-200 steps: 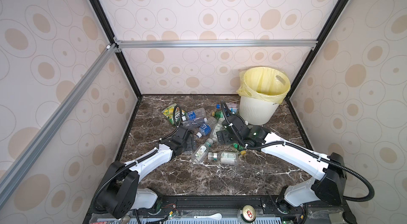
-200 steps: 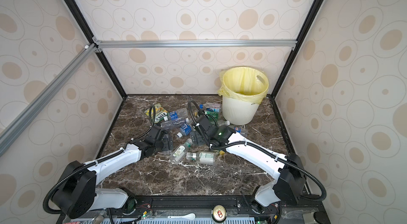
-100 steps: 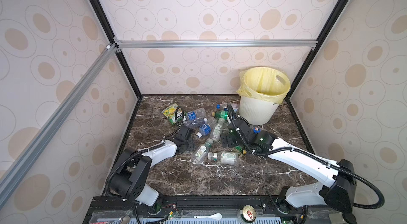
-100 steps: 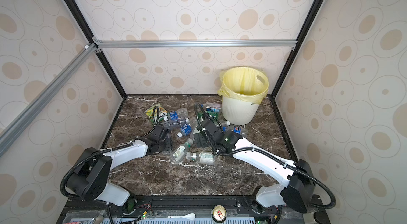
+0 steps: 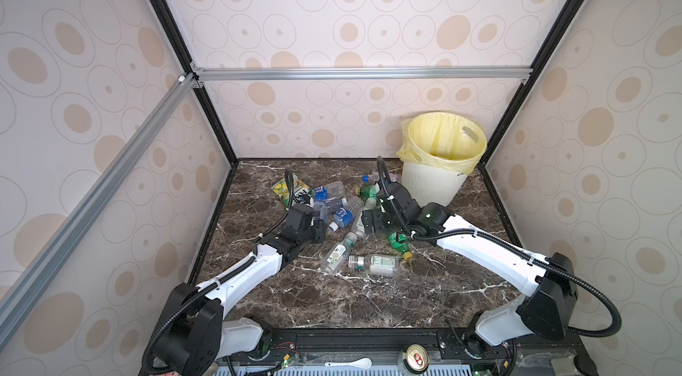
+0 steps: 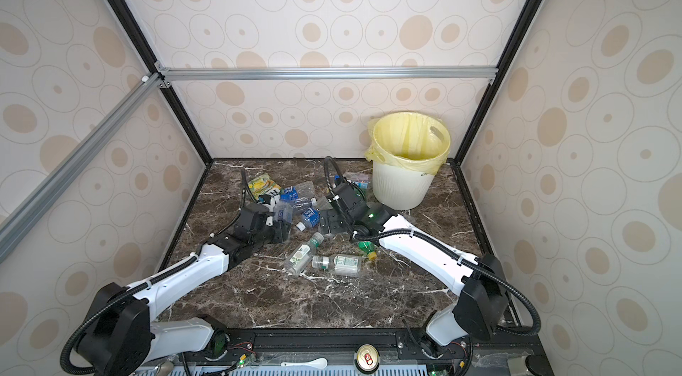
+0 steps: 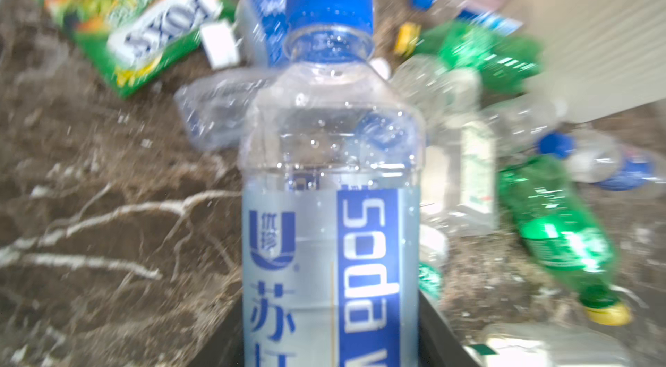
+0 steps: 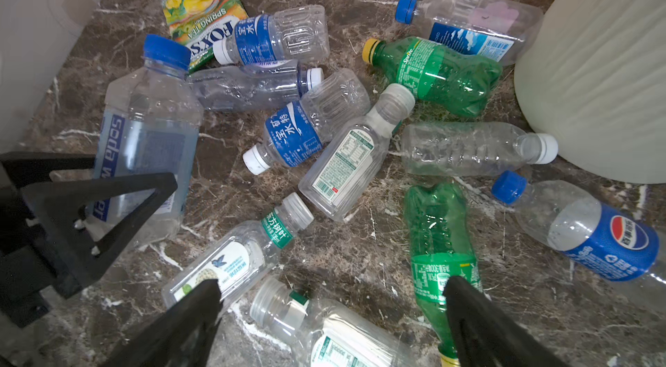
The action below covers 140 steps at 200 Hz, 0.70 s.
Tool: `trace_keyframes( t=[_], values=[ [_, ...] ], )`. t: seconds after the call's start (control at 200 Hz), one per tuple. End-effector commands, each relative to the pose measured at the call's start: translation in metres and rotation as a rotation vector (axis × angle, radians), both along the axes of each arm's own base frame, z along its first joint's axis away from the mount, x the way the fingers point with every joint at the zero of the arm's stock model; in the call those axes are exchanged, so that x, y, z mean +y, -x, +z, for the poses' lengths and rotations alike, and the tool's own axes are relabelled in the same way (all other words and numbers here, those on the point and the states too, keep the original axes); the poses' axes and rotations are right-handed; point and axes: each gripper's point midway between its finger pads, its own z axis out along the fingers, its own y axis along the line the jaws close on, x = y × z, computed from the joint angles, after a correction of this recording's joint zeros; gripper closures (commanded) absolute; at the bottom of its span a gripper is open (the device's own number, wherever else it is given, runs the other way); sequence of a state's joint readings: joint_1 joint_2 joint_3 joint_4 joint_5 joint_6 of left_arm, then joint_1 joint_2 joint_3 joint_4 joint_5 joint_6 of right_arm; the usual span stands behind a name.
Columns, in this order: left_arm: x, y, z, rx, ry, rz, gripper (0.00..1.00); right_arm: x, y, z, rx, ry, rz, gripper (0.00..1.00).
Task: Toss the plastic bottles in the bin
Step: 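Grasp the 'soda water' bottle with the left gripper and lift it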
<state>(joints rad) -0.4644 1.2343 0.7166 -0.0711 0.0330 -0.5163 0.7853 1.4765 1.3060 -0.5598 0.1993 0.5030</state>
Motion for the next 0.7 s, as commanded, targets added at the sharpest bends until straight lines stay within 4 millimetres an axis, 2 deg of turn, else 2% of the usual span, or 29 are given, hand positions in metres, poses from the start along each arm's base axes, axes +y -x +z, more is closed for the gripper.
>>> trace_keyframes(
  t=[0.0, 0.11, 0.37, 0.53, 0.695],
  values=[
    [-0.025, -0.005, 0.047, -0.137, 0.1, -0.128, 0.48, 0.005, 0.001, 0.036, 0.01, -0.157, -0.018, 0.0],
    [-0.04, 0.002, 0.075, -0.21, 0.143, -0.2, 0.48, 0.01, -0.005, 0.055, -0.016, -0.217, -0.028, 0.0],
    [-0.058, 0.024, 0.11, -0.334, 0.195, -0.296, 0.48, 0.029, -0.011, 0.08, -0.006, -0.326, -0.016, 0.03],
    [-0.063, 0.029, 0.124, -0.375, 0.221, -0.321, 0.49, 0.041, -0.014, 0.092, 0.001, -0.388, 0.005, 0.07],
    [-0.064, 0.026, 0.125, -0.378, 0.208, -0.316, 0.49, 0.055, -0.009, 0.093, 0.032, -0.445, 0.053, 0.1]
  ],
)
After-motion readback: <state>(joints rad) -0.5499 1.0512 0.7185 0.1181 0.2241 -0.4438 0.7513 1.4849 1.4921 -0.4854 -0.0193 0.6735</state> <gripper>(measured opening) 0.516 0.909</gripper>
